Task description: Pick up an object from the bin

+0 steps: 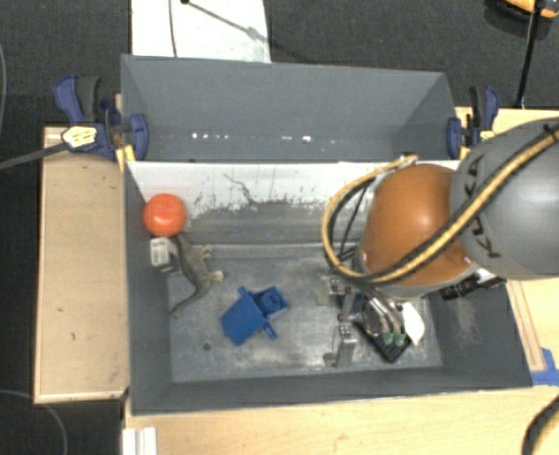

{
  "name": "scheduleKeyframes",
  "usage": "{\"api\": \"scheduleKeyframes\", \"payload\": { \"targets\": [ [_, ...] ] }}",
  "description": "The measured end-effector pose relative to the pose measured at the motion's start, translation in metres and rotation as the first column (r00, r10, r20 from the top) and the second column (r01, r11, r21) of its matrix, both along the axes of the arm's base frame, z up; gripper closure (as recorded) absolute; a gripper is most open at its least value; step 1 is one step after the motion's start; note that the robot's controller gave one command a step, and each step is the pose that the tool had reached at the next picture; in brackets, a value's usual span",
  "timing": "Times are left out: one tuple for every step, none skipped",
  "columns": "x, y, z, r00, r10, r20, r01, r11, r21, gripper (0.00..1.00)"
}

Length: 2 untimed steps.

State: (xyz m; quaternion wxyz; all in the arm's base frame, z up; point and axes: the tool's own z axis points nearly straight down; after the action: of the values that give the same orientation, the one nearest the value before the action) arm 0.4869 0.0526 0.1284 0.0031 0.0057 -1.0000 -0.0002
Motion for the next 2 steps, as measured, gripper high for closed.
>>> {"api": "scheduleKeyframes", "payload": {
  "targets": [
    [0.002,0.000,0.004,1.000,-0.002,0.008,0.002,1.000,0.001,0.00],
    [0.030,0.039,-0.009,0.996,-0.090,0.006,0.090,0.996,0.000,0.00]
  ]
}}
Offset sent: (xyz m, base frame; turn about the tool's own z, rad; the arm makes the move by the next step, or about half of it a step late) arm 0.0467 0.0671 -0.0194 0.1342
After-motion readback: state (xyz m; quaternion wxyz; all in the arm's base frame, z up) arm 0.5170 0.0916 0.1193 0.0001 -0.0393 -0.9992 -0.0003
